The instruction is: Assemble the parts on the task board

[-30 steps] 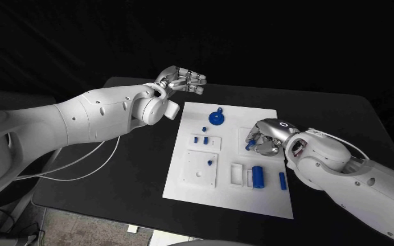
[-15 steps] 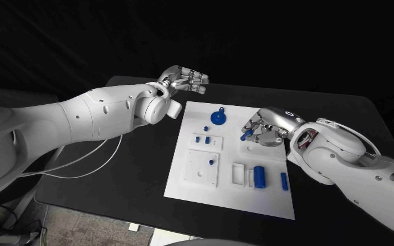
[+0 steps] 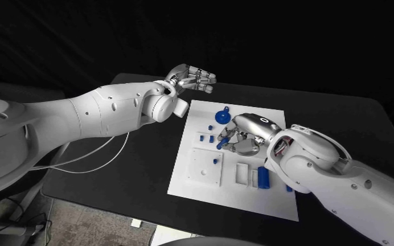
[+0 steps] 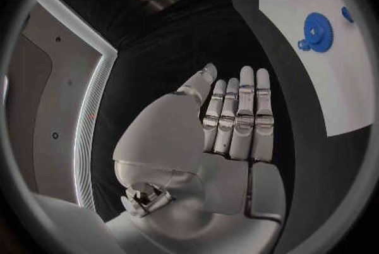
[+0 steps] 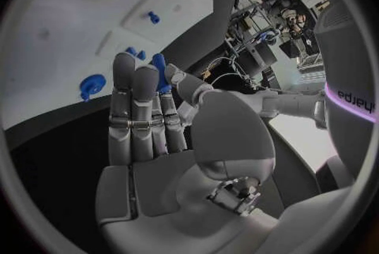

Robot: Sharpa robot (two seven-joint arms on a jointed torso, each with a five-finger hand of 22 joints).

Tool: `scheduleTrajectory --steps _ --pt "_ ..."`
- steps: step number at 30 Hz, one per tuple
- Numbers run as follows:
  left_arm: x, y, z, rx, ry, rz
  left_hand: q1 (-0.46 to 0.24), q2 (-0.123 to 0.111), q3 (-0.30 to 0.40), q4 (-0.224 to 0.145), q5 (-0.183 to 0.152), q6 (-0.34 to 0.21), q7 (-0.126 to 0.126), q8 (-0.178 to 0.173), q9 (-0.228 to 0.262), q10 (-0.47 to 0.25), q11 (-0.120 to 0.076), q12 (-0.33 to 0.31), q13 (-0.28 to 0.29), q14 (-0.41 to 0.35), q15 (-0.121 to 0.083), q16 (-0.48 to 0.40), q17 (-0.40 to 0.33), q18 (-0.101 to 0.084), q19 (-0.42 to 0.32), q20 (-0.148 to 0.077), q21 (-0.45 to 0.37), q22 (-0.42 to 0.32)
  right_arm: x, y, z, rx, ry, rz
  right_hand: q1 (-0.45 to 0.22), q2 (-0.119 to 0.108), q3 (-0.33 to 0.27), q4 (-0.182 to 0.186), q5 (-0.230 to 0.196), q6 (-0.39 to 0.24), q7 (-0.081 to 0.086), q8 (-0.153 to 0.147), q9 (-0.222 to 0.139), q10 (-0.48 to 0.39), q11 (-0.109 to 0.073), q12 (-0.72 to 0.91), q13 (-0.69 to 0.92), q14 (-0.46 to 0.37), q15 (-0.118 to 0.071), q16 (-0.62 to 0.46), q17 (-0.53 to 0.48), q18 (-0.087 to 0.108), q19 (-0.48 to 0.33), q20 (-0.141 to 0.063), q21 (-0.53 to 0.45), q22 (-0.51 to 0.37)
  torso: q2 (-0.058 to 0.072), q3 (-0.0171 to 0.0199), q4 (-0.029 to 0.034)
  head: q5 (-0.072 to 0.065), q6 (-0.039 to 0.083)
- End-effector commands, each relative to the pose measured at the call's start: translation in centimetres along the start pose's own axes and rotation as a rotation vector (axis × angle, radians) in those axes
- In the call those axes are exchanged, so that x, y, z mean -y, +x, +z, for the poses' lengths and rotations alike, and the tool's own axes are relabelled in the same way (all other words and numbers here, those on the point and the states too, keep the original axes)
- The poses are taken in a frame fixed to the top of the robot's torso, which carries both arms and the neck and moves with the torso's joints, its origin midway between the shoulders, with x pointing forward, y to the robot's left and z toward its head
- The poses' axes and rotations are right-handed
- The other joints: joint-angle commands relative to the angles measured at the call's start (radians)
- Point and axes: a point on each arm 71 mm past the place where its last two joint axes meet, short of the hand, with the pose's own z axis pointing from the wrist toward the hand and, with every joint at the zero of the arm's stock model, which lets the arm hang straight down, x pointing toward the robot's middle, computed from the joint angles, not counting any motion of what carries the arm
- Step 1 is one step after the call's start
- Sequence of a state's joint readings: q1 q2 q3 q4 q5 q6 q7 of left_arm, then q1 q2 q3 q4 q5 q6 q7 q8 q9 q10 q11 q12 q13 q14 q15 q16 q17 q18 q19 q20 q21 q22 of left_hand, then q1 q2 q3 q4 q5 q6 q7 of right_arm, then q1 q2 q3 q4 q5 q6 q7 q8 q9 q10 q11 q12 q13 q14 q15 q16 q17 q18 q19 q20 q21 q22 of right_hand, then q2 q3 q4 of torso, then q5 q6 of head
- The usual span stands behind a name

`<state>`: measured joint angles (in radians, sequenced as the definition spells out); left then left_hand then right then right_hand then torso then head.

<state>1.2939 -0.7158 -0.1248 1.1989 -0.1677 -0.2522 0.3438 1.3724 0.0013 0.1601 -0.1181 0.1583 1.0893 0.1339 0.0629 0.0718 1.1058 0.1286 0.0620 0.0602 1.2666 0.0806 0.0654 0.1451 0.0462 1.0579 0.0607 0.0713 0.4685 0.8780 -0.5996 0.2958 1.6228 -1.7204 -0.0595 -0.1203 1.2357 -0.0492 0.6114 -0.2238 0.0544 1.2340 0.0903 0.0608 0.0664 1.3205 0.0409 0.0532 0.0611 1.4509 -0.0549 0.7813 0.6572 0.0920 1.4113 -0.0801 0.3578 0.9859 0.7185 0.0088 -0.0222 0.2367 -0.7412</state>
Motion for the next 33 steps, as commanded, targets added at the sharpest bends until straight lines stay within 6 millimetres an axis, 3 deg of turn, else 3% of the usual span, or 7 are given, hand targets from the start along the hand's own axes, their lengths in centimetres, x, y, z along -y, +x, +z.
scheduleTrajectory --steps 1,11,18,33 --pt "0.2 0.3 0.1 -0.011 0.015 0.001 0.007 0.005 -0.001 -0.004 0.006 -0.009 -0.001 0.001 0.0 0.005 -0.004 -0.003 0.0 -0.001 -0.002 -0.002 0.002 0.013 0.006 -0.001 0.004 -0.001 -1.0 0.8 0.3 -0.012 -0.037 -0.05 0.0 0.013 0.001 -0.008 0.003 0.013 -0.008 0.004 0.004 0.021 -0.014 0.006 0.0 0.001 -0.008 -0.007 -0.001 0.01 0.0 -0.006 -0.001 0.002 0.0 -0.0003 -0.001 0.008 -0.001" --pt "0.2 0.8 0.2 -0.022 0.018 -0.002 0.004 0.005 0.008 -0.001 0.006 -0.012 -0.002 0.001 0.0 0.043 -0.015 -0.003 0.0 0.004 -0.006 -0.002 0.003 0.009 0.008 -0.006 0.005 0.002 -3.1 4.6 1.3 -0.074 -0.093 -0.099 -0.004 0.014 0.005 -0.013 0.004 0.015 -0.008 0.004 0.004 0.023 -0.014 0.006 0.0 0.002 -0.009 -0.006 -0.001 0.01 0.0 -0.005 -0.001 0.007 0.002 0.0024 0.0006 0.031 -0.006" --pt "0.3 1.1 0.3 -0.034 0.017 -0.006 0.003 0.005 0.01 0.0 0.005 -0.012 -0.002 0.001 0.0 0.044 -0.015 -0.003 -0.001 0.005 -0.006 -0.002 0.003 0.008 0.008 -0.007 0.005 0.003 -3.8 6.2 1.7 -0.087 -0.098 -0.134 -0.005 0.014 0.009 -0.017 0.006 0.016 -0.008 0.004 0.004 0.024 -0.014 0.006 0.0 0.002 -0.008 -0.006 -0.001 0.009 0.001 -0.005 -0.002 0.01 0.001 0.0018 -0.0011 0.04 -0.01" --pt "0.2 1.2 0.3 -0.047 0.014 -0.011 0.003 0.006 0.012 0.001 0.005 -0.011 -0.002 0.001 0.001 0.045 -0.016 -0.003 -0.001 0.006 -0.007 -0.002 0.004 0.008 0.008 -0.007 0.006 0.003 -3.7 8.0 1.9 -0.115 -0.068 -0.195 -0.009 0.01 0.02 -0.02 0.004 0.019 -0.009 0.004 0.004 0.027 -0.015 0.006 0.0 0.001 -0.009 -0.003 -0.001 0.007 0.0 -0.006 -0.003 0.019 0.001 0.0028 -0.0013 0.042 -0.015"
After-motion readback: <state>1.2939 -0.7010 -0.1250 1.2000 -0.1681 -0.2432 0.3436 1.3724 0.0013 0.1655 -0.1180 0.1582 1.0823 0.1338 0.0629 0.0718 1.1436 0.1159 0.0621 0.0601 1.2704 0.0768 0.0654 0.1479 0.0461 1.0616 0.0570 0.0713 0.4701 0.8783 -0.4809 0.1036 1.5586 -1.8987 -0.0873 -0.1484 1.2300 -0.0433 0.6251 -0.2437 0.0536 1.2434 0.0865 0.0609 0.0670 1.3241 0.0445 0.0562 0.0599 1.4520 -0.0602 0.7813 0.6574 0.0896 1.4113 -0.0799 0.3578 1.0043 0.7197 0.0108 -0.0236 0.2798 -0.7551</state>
